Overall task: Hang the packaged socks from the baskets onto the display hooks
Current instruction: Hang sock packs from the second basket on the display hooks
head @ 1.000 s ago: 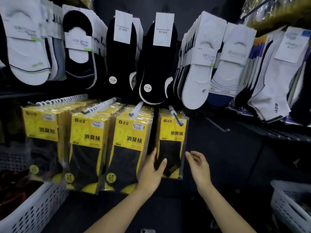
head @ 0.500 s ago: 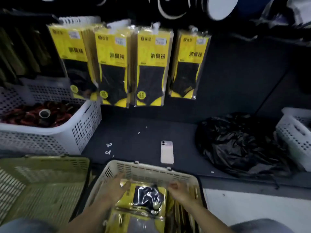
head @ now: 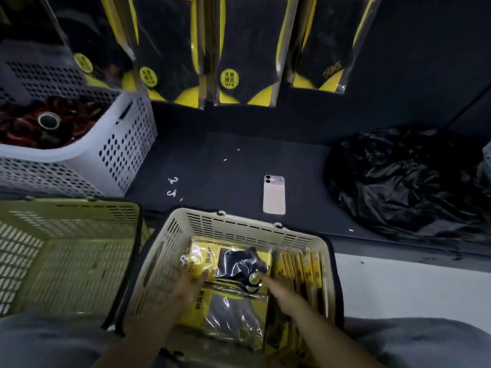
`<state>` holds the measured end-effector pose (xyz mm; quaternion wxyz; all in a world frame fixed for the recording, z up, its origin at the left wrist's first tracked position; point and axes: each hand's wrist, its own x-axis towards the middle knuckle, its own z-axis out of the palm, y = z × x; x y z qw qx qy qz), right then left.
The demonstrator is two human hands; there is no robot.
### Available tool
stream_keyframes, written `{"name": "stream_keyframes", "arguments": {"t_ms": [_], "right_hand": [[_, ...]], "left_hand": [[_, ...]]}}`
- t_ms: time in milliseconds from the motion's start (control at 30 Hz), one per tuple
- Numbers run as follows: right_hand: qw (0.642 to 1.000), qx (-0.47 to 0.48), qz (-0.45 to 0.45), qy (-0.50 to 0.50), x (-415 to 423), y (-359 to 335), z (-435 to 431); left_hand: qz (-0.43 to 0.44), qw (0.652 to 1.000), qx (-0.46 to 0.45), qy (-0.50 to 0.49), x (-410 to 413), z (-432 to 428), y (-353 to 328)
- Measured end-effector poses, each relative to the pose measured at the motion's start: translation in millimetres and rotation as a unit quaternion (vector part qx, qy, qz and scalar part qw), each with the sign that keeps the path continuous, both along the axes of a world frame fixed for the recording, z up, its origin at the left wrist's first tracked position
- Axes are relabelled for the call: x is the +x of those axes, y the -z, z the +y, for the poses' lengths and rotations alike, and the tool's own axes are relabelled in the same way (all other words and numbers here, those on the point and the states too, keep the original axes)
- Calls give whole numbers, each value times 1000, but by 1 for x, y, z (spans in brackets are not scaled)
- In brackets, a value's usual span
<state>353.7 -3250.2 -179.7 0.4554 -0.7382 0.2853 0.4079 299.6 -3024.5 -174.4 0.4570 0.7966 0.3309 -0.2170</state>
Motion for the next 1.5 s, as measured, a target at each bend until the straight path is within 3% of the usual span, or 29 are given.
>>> {"name": "stream_keyframes", "arguments": {"t_ms": [200,500,667,767,900,1067,1133,1300,1400,1500], "right_hand": [[998,52,18,33,8,24,-2],[988,107,-102,-43,5,-1,22],[979,115,-167,6,29,-55,22],[975,130,-174,56,44,-97,1],[963,130,-213,100,49,-151,-25],[930,260,-224,131,45,-198,-31],[910,318,-231,134,44,-212,-26],[863,383,-304,125,48,-241,-14],[847,342,-375,157,63,-261,-26],[843,289,-446,86,73,-287,-34]], "left_hand": [[35,998,-52,-17,13,5,16],[21,995,-70,-71,11,10,22],[47,978,-137,-150,22,-1,3],[52,945,-254,-199,32,-17,-21],[-56,881,-380,-277,45,-31,-70],[-201,805,-455,-325,58,-25,-144],[-226,798,-480,-285,65,-31,-179],[-321,827,-426,-178,77,-42,-248],[-409,852,-306,-114,85,-35,-282],[-463,854,-226,-72,91,-39,-306]]}}
